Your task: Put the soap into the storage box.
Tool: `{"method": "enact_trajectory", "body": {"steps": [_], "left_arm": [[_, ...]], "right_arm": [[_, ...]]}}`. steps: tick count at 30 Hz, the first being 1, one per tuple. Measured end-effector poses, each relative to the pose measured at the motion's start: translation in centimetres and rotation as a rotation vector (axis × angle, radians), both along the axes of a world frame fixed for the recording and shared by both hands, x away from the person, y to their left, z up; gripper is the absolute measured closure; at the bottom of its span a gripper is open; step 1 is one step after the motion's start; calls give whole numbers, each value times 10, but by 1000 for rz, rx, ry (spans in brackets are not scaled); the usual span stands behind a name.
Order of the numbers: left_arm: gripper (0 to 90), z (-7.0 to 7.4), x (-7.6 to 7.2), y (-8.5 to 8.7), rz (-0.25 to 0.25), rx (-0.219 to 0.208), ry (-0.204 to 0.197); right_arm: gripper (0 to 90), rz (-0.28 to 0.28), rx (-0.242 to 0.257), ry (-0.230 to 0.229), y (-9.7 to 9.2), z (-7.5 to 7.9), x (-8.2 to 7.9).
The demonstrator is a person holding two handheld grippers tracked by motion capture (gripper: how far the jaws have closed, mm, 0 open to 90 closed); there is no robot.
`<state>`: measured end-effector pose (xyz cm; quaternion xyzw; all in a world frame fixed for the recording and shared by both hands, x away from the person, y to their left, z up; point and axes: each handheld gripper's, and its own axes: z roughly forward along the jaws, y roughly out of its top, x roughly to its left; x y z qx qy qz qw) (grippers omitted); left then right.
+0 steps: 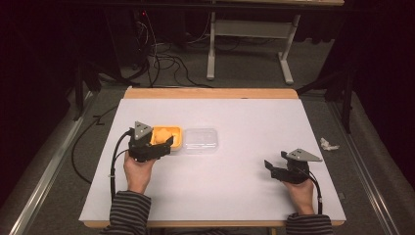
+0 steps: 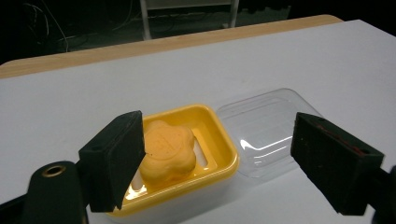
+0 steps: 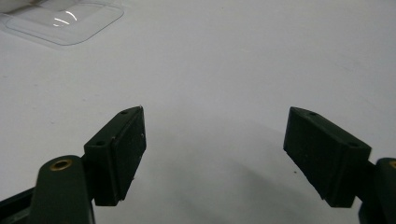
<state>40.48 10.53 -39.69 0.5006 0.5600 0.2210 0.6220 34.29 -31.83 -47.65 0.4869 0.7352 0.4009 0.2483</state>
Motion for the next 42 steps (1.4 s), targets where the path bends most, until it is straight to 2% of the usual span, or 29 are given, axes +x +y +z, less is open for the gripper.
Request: {"method": "enact_trajectory", "body": {"steps": [7,23,31,38,42], "left_arm": [[184,2,-7,-3,-16,0,3],[187,8,-20,-14,-40,2,-25],[187,16,-29,-18,-45,-16,-39],[187,18,-34,-19,-46,-13,-45],[187,19,-39,-19,-46,-27,-51]], "right_arm": [[216,-1,1,2,0,0,0],[217,2,-3,0,0,0,0],[218,3,-4,5,0,0,1],[218,1,-3,2,1,0,0],[219,0,-3,5,0,0,0]]}}
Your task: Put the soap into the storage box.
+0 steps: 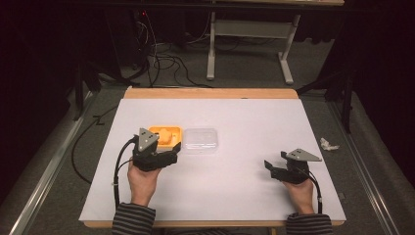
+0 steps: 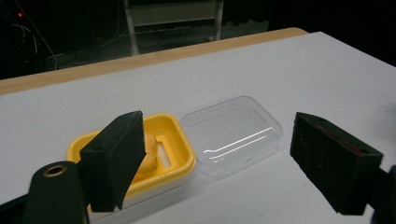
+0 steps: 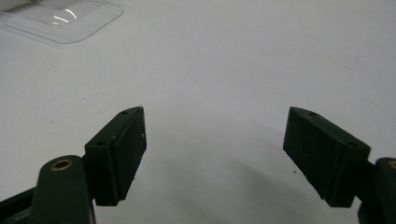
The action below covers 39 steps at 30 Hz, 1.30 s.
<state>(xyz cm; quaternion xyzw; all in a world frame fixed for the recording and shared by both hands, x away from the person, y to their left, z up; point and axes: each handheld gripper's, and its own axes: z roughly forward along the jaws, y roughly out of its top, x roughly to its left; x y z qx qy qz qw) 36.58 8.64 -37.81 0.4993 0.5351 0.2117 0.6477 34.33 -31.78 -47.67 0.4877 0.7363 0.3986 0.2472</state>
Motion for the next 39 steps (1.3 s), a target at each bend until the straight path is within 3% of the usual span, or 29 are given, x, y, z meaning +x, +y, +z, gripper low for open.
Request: {"method": "enact_trajectory", "body": {"steps": [14,39], "left_arm": [[189,-9,-8,-8,-12,27,-3],[191,-29,-12,-22,-62,17,30]], "right_arm": [[218,-1,-1,-3,0,0,0],[218,-2,-1,-2,0,0,1]]}}
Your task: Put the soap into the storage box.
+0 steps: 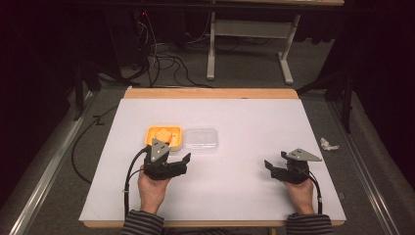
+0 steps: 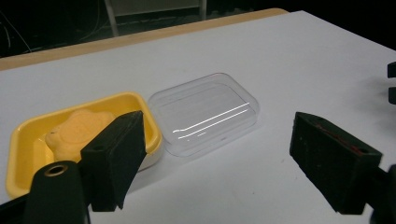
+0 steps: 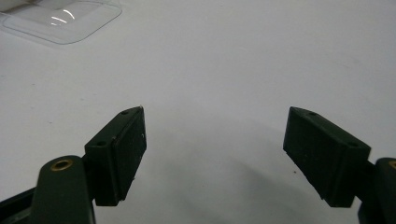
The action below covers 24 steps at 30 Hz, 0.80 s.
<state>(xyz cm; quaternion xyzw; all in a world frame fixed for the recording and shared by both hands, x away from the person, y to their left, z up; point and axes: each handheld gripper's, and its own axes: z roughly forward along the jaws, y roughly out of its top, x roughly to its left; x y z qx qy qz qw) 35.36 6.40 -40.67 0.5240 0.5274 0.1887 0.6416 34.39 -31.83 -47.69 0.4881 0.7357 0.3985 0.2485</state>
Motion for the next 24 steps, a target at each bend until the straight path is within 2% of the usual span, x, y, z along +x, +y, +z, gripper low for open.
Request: {"method": "enact_trajectory", "body": {"steps": [9,14,24], "left_arm": [[190,-10,1,-5,-14,13,15],[186,-13,1,-6,-25,6,20],[185,-28,4,-12,-42,15,38]], "right_arm": [[218,0,1,-1,0,0,0],[218,-2,-1,1,0,0,0],[215,-4,-6,-2,1,0,-1]]}}
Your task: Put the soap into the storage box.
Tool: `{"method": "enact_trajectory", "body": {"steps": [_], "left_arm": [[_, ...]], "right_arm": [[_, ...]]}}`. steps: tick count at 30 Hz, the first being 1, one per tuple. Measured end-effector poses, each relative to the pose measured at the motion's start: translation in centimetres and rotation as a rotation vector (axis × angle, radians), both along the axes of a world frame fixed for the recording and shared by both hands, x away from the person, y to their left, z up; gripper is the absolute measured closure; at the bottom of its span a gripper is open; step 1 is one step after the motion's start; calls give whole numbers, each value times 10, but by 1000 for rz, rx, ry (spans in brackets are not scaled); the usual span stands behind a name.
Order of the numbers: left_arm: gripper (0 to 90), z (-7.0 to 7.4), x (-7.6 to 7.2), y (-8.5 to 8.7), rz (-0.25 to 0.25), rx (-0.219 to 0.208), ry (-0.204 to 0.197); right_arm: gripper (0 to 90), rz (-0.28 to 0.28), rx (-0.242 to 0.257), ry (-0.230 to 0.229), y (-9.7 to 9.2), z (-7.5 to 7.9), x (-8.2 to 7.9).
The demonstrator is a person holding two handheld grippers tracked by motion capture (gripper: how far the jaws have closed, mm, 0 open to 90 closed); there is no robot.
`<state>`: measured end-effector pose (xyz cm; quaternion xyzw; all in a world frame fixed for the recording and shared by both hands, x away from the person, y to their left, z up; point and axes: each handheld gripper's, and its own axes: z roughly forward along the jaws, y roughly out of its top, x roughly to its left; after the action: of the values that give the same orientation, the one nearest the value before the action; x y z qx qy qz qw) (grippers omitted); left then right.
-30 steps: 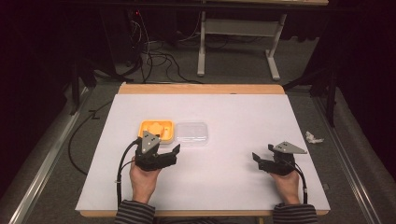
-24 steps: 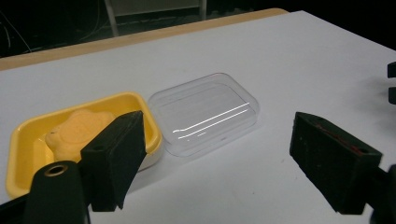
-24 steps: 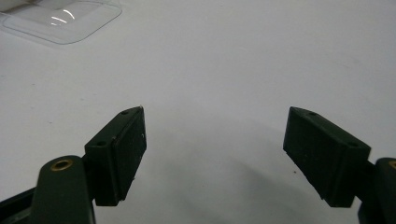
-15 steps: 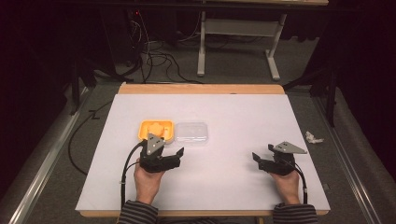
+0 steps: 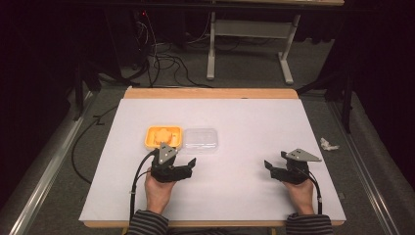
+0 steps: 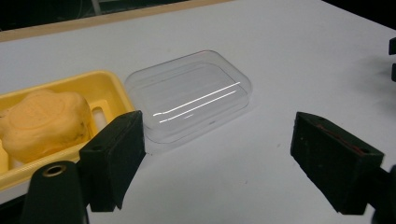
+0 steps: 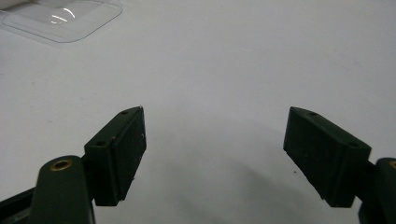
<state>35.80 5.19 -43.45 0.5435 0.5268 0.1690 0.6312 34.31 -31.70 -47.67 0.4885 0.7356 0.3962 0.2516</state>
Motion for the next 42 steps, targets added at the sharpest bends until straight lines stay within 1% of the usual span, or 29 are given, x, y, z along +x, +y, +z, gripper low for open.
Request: {"method": "enact_trajectory", "body": {"steps": [3,11,14,17,19,21,26,30,31,32,35,37,38,39,40,42], "left_arm": [[184,-3,2,-1,-2,9,8],[185,-7,4,1,15,-2,15],[185,-8,6,2,19,3,11],[186,-9,6,3,25,-4,8],[186,-11,7,3,26,-3,10],[186,-14,9,3,25,7,11],[187,-22,12,1,28,1,27],[187,-29,15,-1,31,15,34],[187,-29,15,-1,31,15,34],[187,-30,15,-1,29,26,33],[188,-31,17,-1,35,23,32],[188,-33,18,-1,39,31,27],[188,-34,19,-2,44,24,27],[188,-34,19,-1,43,31,26],[188,-35,20,-2,45,23,26],[185,-37,20,-2,40,35,28]], "right_arm": [[214,2,1,-5,0,0,0],[214,2,0,-3,0,0,0],[214,2,-1,-2,0,0,0],[214,2,-1,-2,0,0,0],[214,1,-1,-2,0,0,0],[214,3,-2,-1,-1,0,0],[214,0,-3,2,-1,0,1],[214,0,-2,2,-1,0,1],[214,0,-2,2,-1,0,1],[214,-1,-1,2,-1,0,1],[214,-1,-2,3,-1,0,1],[214,1,-4,3,-1,0,1],[214,0,-3,4,-1,0,1],[214,1,-4,3,-1,0,1],[214,1,-4,3,-1,0,1],[214,1,-4,2,-1,0,1]]}}
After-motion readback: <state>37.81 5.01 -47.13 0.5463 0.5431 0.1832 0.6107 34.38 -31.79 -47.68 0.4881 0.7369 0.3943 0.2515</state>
